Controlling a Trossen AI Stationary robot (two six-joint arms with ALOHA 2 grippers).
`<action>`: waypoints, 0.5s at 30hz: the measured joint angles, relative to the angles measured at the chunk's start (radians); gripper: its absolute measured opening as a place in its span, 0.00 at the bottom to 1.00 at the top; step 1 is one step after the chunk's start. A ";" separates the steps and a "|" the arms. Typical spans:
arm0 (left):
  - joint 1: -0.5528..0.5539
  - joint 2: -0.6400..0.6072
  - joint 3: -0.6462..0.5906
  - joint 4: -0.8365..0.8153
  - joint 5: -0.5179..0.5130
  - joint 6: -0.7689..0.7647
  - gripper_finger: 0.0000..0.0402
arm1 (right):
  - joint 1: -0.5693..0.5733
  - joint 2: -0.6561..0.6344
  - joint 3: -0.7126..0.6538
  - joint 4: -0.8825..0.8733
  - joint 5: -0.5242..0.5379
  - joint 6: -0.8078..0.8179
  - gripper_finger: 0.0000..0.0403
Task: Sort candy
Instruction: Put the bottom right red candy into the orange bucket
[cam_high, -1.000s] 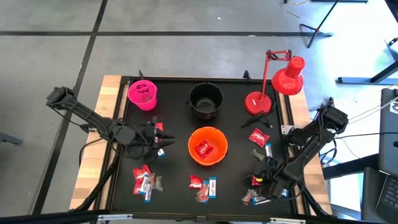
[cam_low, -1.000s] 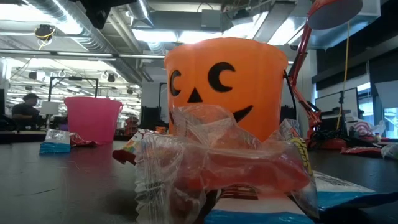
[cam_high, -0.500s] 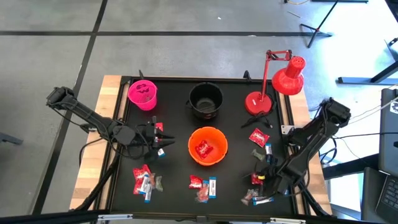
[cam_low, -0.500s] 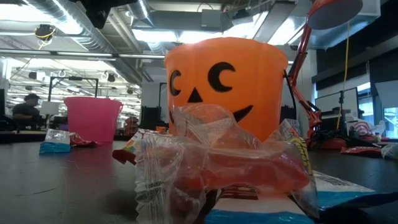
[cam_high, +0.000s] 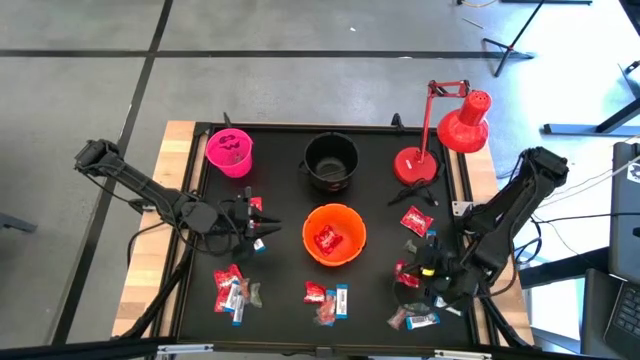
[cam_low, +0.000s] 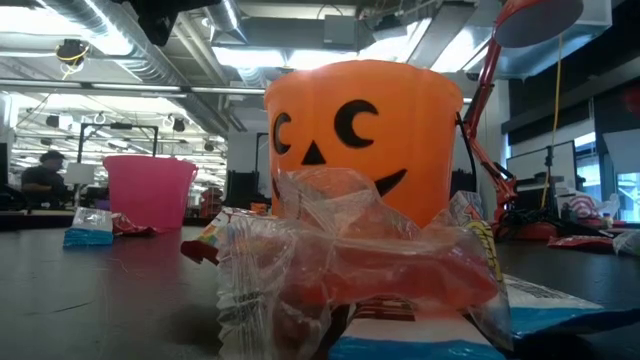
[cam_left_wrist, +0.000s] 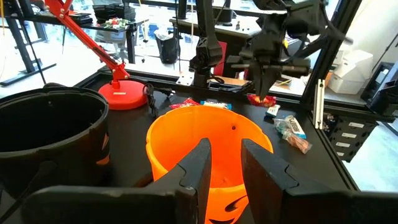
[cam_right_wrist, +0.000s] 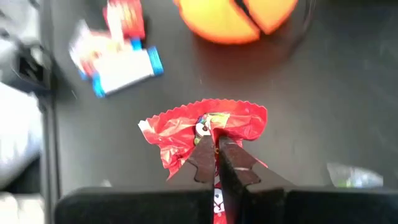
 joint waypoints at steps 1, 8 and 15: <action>0.000 0.000 0.000 0.000 0.000 0.000 0.19 | 0.000 -0.011 0.000 0.016 0.032 -0.016 0.00; 0.000 0.000 0.000 0.000 0.000 0.000 0.19 | 0.000 -0.060 0.001 0.196 0.239 -0.238 0.00; 0.000 0.000 0.000 0.000 0.000 0.000 0.19 | -0.019 -0.066 0.001 0.401 0.378 -0.470 0.00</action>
